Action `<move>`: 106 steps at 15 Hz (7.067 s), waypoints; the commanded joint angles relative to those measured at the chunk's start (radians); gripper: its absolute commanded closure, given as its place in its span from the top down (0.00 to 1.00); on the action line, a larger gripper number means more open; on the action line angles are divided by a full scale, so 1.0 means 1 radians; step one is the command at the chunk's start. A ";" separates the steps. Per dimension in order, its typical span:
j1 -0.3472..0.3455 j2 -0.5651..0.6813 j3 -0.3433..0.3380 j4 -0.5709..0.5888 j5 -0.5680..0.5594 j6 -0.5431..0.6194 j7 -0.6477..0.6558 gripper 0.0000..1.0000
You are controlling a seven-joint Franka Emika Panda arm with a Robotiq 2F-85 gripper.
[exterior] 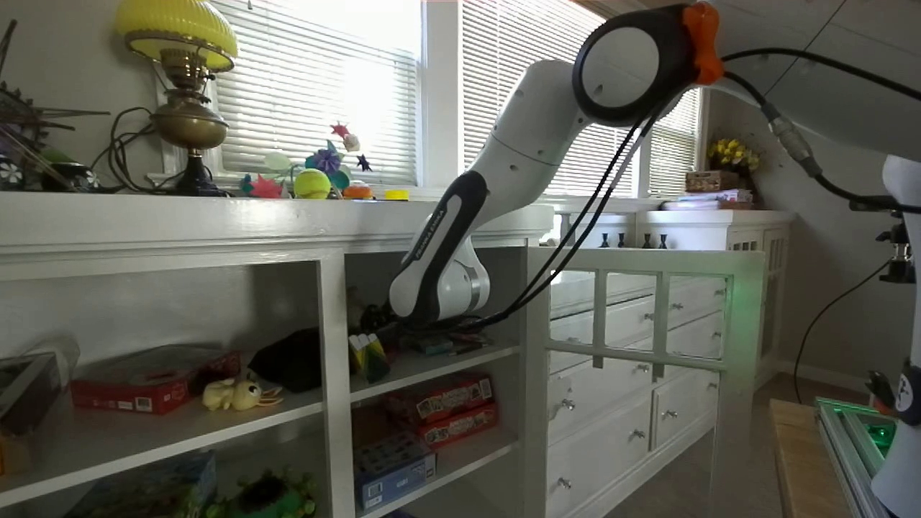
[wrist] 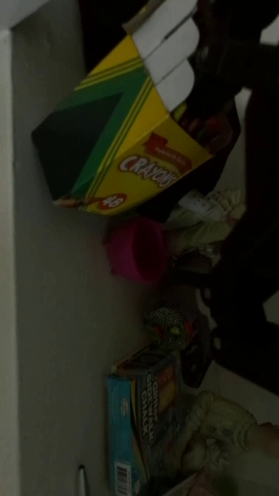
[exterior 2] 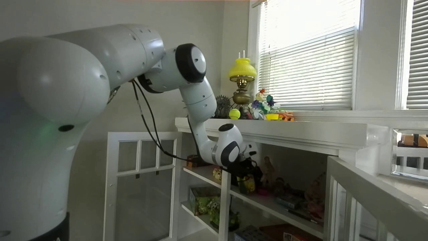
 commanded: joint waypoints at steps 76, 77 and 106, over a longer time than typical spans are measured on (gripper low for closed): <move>0.170 -0.125 -0.157 -0.229 0.097 0.051 0.226 0.44; 0.165 -0.123 -0.153 -0.223 0.095 0.047 0.226 0.43; 0.076 -0.069 -0.059 -0.122 0.083 0.036 0.210 0.30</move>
